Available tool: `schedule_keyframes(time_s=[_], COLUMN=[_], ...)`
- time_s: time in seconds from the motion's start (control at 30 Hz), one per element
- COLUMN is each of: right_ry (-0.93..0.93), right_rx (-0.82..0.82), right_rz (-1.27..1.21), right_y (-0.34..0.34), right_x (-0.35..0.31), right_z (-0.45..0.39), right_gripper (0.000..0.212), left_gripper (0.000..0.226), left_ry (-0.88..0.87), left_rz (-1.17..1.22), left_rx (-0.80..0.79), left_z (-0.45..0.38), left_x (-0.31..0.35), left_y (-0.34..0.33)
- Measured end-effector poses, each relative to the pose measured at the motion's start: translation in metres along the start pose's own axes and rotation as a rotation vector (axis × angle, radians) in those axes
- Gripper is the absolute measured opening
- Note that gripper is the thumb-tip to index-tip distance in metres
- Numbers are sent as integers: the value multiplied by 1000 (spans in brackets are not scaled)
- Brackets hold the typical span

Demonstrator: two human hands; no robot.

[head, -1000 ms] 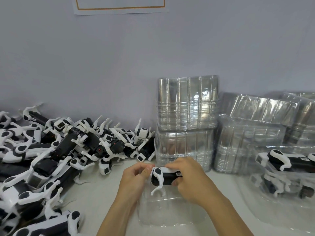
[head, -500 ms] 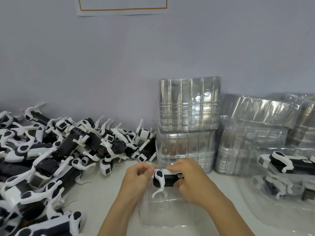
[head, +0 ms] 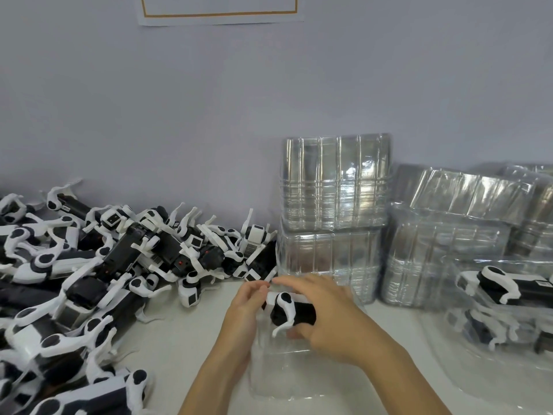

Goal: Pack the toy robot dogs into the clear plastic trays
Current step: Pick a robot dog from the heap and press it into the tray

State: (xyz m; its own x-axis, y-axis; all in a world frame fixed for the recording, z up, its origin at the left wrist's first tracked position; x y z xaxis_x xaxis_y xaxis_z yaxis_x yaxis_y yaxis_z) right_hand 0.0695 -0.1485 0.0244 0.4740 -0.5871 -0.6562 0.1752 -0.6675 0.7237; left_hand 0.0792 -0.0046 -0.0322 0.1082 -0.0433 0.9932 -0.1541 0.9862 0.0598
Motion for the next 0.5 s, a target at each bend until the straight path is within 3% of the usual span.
schedule_keyframes(time_s=[0.2, 0.5], right_ry=[101, 44], right_rx=[-1, 20], right_rz=[37, 234], right_y=[-5, -10], right_x=[-12, -14], right_z=[-12, -15], right_gripper=[51, 39], left_gripper=[26, 29], left_ry=[-73, -80], left_rz=[3, -127], left_rx=[4, 64], left_z=[-4, -7], left_x=[-1, 2], left_y=[0, 3])
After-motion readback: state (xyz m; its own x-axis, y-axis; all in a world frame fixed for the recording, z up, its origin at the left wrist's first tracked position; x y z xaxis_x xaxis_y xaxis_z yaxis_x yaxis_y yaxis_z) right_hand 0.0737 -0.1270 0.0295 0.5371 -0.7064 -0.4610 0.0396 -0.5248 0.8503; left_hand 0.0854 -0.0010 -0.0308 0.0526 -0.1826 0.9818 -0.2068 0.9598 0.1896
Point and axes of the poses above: each hand's wrist, its own z-axis away from the middle knuckle, its own y-axis out of the back of the hand, x = y × z, the point moved 8 cm from there along -z, towards the middle knuckle, and after that the axes turned 11 degrees about -z, right-handed, at the moved point
